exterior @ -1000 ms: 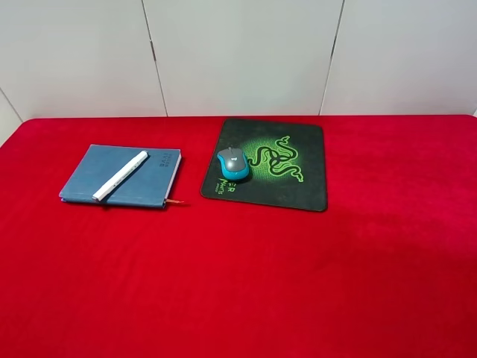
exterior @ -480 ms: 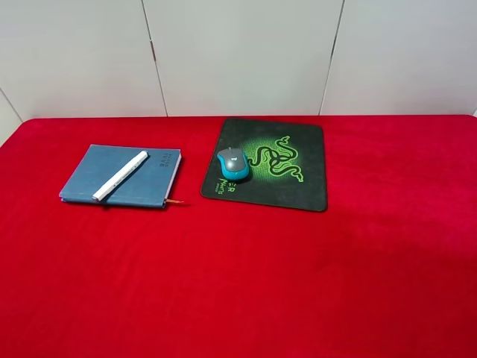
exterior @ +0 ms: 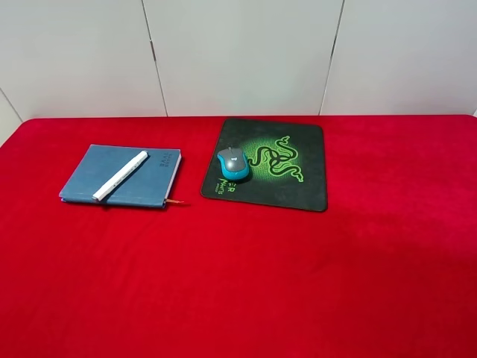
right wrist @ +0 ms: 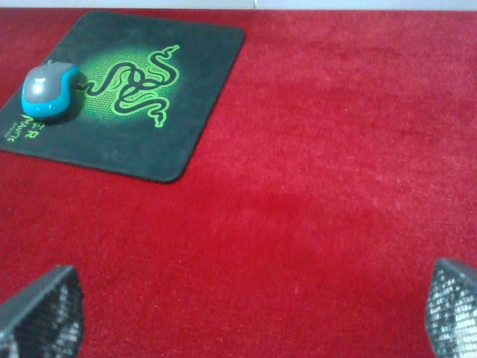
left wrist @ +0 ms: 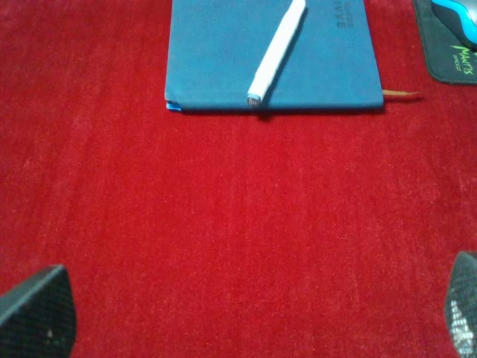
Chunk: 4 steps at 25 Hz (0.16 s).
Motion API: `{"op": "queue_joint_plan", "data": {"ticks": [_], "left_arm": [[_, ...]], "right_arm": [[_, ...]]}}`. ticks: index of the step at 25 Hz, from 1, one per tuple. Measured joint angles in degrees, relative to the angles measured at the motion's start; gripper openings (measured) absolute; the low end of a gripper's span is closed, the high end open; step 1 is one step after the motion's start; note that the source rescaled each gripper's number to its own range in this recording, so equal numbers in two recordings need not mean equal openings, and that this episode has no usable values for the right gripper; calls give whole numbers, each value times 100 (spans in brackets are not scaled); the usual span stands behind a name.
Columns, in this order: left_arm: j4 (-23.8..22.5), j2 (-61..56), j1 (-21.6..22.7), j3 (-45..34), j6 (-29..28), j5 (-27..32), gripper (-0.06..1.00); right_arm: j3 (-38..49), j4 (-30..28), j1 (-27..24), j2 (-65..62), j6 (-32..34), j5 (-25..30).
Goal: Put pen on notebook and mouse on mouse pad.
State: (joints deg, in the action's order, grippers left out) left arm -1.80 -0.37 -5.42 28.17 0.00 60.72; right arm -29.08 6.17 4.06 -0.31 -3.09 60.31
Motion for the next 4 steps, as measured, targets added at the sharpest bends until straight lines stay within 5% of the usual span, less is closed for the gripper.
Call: {"op": "queue_joint_plan", "data": {"ticks": [4], "left_arm": [[0, 0, 0, 0, 0, 0, 100]], "right_arm": [[0, 0, 0, 0, 0, 0]]}}
